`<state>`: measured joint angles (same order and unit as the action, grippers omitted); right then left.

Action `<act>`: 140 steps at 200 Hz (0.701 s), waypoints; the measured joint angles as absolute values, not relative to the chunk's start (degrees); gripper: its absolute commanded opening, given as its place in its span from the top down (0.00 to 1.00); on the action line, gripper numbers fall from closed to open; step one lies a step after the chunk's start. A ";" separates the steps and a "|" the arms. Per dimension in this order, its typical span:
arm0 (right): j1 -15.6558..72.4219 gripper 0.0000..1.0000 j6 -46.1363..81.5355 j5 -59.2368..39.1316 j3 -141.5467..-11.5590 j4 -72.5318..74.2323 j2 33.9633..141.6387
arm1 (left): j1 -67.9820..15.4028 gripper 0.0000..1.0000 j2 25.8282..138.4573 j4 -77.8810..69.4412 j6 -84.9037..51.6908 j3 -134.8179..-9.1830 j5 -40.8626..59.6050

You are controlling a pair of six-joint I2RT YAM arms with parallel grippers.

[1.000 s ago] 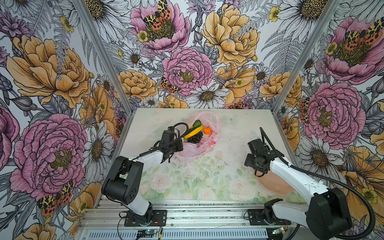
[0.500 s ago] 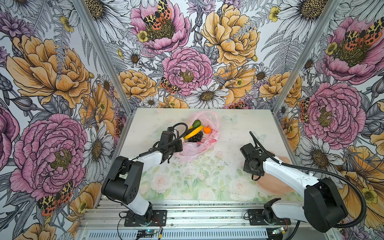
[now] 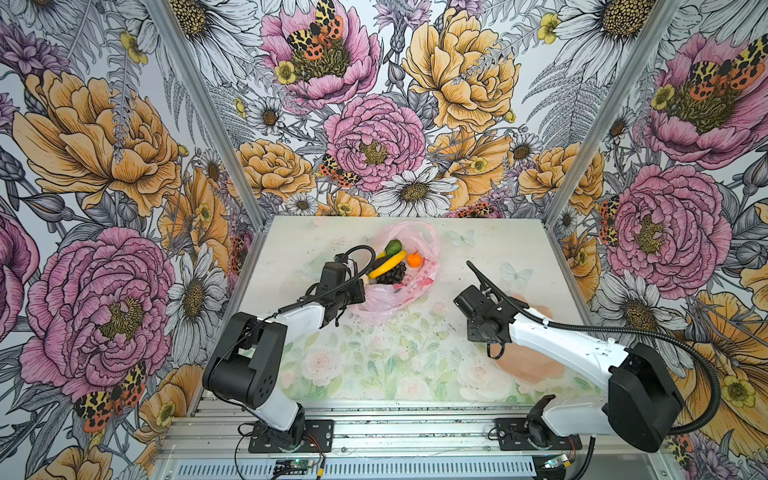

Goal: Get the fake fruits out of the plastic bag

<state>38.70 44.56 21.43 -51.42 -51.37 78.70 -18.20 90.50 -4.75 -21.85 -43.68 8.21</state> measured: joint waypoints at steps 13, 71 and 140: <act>41.56 0.90 44.56 21.47 -53.32 -51.42 80.79 | -18.20 1.00 90.50 -4.91 -21.85 -43.68 8.21; 54.50 0.88 44.45 20.73 -62.70 -51.16 91.46 | -18.06 1.00 90.48 -5.56 -21.87 -43.13 8.21; 62.17 0.87 42.44 17.15 -72.16 -51.13 98.28 | -17.96 1.00 90.48 -5.91 -21.87 -42.68 8.23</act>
<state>62.17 42.44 17.15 -72.16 -51.13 98.28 -17.96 90.48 -5.91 -21.87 -42.68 8.23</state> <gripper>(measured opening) 0.127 0.050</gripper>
